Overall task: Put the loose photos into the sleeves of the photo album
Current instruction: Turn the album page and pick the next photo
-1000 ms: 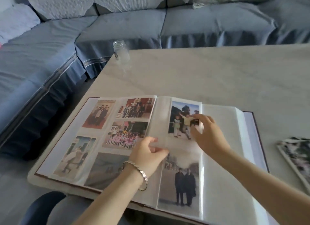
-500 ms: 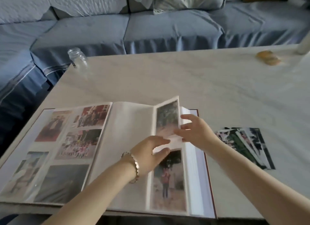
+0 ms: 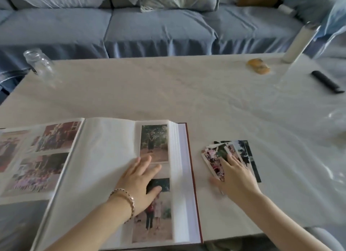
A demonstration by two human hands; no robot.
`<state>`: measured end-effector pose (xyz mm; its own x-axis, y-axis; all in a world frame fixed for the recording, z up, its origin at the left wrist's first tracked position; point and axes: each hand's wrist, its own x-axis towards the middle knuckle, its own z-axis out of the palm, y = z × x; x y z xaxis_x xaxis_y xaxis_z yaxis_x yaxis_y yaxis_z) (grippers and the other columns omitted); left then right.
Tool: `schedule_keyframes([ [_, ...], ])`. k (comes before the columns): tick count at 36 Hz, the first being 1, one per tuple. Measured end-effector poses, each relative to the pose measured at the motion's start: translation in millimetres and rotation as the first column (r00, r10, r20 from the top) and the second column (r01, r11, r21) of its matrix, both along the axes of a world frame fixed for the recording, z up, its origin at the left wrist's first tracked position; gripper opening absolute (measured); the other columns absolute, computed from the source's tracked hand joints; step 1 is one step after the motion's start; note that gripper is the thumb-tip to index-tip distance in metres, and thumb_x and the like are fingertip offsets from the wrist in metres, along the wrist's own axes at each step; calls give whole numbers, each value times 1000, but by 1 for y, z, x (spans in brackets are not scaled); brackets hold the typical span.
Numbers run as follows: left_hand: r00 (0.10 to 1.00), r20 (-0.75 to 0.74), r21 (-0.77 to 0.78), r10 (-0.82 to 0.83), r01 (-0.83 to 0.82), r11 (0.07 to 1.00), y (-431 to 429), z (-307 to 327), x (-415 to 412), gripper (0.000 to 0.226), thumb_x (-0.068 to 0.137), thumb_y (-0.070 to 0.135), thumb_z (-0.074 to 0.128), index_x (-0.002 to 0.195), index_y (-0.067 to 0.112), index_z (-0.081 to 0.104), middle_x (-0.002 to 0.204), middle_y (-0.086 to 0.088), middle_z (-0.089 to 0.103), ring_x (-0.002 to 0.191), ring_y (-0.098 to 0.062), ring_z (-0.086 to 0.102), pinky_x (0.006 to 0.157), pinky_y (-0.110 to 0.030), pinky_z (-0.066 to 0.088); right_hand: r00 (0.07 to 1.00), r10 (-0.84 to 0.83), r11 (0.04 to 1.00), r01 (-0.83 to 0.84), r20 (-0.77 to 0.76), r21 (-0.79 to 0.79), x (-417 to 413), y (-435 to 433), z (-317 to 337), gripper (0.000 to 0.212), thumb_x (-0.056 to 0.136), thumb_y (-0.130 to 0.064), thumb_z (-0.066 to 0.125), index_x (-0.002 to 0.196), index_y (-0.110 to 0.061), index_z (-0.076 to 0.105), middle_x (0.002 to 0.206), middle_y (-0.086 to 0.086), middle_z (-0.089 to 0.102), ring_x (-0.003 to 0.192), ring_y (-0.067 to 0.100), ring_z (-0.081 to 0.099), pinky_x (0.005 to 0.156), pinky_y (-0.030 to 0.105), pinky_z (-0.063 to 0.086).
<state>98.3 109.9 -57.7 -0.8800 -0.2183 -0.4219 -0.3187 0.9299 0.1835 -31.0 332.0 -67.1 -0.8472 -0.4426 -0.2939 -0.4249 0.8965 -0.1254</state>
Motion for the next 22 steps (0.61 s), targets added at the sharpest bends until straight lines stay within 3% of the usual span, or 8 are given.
schedule_keyframes([
  [6,1000,-5,53,20,-19,998,0,1,-4,59,95,52,35,145,44,6,154,14,-14,143,-13,-14,115,-31,-1,999,43,999,-42,-26,34,0,2,9,41,93,-48,43,121,-19,51,125,-4,50,113,15,51,85,25,44],
  [10,997,-52,103,58,-52,993,-1,4,-6,56,95,47,41,144,44,15,155,15,-6,144,-11,-9,115,-28,1,999,44,997,-44,10,57,-4,7,16,41,96,-46,38,120,-20,57,131,-4,52,113,17,54,88,29,47],
  [12,994,-75,123,73,-63,990,0,4,-6,54,95,44,43,144,43,19,155,16,-2,144,-11,-7,115,-27,2,999,40,999,-40,-25,-20,-5,9,15,33,98,-37,35,99,-21,63,108,-4,63,93,15,60,77,28,47],
  [14,991,-98,153,97,-81,985,0,5,-7,51,95,40,46,142,39,27,155,15,5,144,-10,-3,115,-25,4,999,5,998,-7,-45,-63,-4,11,15,34,97,-24,37,66,-20,48,69,-4,55,61,13,50,61,29,39],
  [15,986,-114,179,118,-97,979,0,6,-8,48,95,38,47,140,37,33,155,14,11,144,-9,0,114,-24,6,998,-9,998,5,-66,-63,-4,12,16,34,96,-19,40,62,-20,43,63,-3,50,57,14,47,59,29,37],
  [18,962,-147,304,230,-178,936,3,16,-14,34,95,33,48,129,27,51,144,14,36,138,-7,25,108,-18,20,972,-48,995,28,-231,-91,-4,15,21,13,89,-13,56,80,-20,63,78,-3,66,69,23,62,58,30,48],
  [20,933,-182,400,311,-219,890,9,25,-21,29,94,33,49,120,23,58,122,17,52,117,-3,47,93,-11,32,919,-90,961,-21,-384,-276,-3,17,28,11,74,-1,74,74,-11,68,69,2,69,55,27,63,46,30,51],
  [22,898,-158,582,411,-252,773,17,37,-29,25,90,36,54,106,20,64,103,18,61,96,-1,57,80,-7,41,822,-72,883,-211,-565,-420,1,16,37,13,66,2,78,68,-8,71,64,4,69,50,25,64,44,31,53],
])
